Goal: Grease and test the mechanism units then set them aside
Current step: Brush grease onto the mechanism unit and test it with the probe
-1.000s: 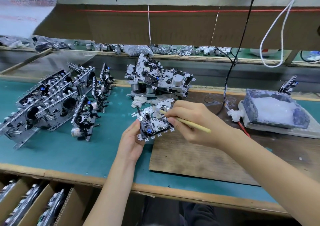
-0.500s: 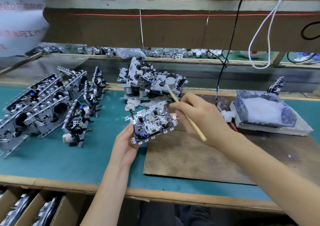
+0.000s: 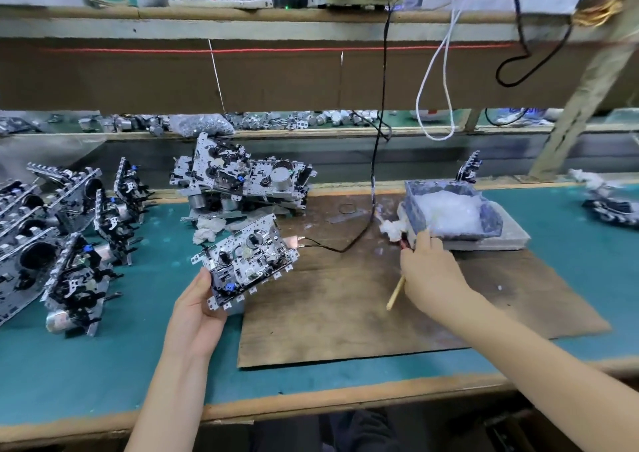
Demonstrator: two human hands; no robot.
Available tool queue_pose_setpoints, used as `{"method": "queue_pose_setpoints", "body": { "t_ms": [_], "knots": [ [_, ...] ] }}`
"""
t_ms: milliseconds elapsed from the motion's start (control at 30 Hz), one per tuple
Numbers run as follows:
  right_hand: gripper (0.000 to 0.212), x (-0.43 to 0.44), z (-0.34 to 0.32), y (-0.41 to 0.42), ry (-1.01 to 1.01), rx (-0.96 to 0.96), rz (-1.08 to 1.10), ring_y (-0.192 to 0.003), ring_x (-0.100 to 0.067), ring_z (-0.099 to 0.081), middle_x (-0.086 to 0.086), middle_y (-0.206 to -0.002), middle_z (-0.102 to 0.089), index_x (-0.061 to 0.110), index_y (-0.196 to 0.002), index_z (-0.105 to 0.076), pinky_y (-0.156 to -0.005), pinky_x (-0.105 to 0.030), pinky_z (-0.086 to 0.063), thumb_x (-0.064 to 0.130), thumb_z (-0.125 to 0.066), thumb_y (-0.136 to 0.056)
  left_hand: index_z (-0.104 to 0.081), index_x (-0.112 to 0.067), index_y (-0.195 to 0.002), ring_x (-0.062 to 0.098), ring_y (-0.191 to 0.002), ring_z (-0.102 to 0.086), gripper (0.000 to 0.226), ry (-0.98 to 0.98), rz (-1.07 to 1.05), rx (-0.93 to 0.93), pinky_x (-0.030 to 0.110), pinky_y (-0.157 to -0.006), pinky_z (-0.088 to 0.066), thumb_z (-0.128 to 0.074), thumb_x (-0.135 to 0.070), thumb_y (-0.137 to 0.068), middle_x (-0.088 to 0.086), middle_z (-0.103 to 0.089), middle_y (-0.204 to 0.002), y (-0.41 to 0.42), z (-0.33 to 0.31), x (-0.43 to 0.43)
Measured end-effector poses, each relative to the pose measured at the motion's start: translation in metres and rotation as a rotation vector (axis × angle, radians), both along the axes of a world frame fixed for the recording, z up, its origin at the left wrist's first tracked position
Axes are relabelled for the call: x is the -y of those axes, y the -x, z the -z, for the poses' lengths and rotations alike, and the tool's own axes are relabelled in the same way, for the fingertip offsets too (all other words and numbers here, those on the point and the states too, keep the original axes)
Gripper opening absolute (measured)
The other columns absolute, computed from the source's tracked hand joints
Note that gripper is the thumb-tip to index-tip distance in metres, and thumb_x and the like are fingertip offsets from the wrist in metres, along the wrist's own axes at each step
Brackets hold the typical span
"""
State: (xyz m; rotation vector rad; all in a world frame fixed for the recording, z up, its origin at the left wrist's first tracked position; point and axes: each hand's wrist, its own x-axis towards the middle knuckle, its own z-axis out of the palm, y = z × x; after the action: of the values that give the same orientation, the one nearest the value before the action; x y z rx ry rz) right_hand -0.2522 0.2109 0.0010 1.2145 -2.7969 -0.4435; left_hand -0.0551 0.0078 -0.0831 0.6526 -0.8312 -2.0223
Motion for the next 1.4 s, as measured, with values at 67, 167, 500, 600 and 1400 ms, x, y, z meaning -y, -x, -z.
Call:
{"method": "queue_pose_setpoints", "body": {
  "t_ms": [67, 167, 500, 600, 1400],
  "knots": [
    [0.028, 0.0, 0.001, -0.001, -0.012, 0.059, 0.008, -0.116, -0.034, -0.037, -0.022, -0.132, -0.03, 0.006, -0.117, -0.051, -0.089, -0.035, -0.039, 0.003, -0.047, -0.089, -0.071, -0.012, -0.085, 0.01, -0.074, -0.071, 0.033, -0.018, -0.01, -0.014, 0.026, -0.065, -0.059, -0.041, -0.017, -0.097, 0.001, -0.074, -0.083, 0.0, 0.001, 0.0],
    [0.028, 0.0, -0.002, -0.003, -0.021, 0.104, 0.03, -0.117, -0.034, -0.037, -0.024, -0.135, -0.029, 0.006, -0.118, -0.052, -0.09, -0.036, -0.039, 0.002, -0.046, -0.091, -0.074, -0.012, -0.083, 0.01, -0.077, -0.071, 0.036, -0.022, -0.006, -0.024, 0.026, -0.065, -0.059, -0.041, -0.018, -0.097, 0.0, -0.074, -0.085, 0.001, -0.001, -0.001],
    [0.028, 0.037, -0.016, -0.045, 0.522, 0.685, -0.418, -0.079, -0.012, -0.048, -0.012, -0.083, -0.055, 0.0, -0.09, -0.067, -0.074, -0.028, -0.036, 0.018, -0.045, -0.094, -0.079, -0.016, -0.068, 0.012, -0.076, -0.072, 0.053, -0.032, 0.004, -0.09, 0.026, -0.062, -0.058, -0.036, -0.017, -0.099, 0.002, -0.075, -0.085, 0.003, -0.01, -0.009],
    [0.038, 0.06, -0.007, -0.073, 0.523, 0.925, -0.417, -0.066, -0.015, -0.041, -0.015, -0.074, -0.042, 0.0, -0.07, -0.046, -0.066, -0.03, -0.034, 0.024, -0.038, -0.098, -0.078, -0.011, -0.074, 0.014, -0.076, -0.072, 0.05, -0.059, -0.016, -0.118, 0.026, -0.059, -0.058, -0.036, -0.018, -0.099, 0.005, -0.075, -0.086, 0.002, -0.012, -0.009],
    [0.011, 0.098, 0.023, -0.118, 1.21, 1.251, -0.272, -0.088, -0.007, -0.053, -0.013, -0.106, -0.058, 0.024, -0.089, -0.053, -0.078, -0.011, -0.04, 0.017, -0.047, -0.096, -0.072, -0.018, -0.097, 0.018, -0.092, -0.065, 0.028, 0.0, 0.148, -0.069, 0.032, -0.085, -0.046, -0.053, -0.029, -0.079, 0.003, -0.072, -0.098, 0.004, -0.012, -0.009]
  ]
}}
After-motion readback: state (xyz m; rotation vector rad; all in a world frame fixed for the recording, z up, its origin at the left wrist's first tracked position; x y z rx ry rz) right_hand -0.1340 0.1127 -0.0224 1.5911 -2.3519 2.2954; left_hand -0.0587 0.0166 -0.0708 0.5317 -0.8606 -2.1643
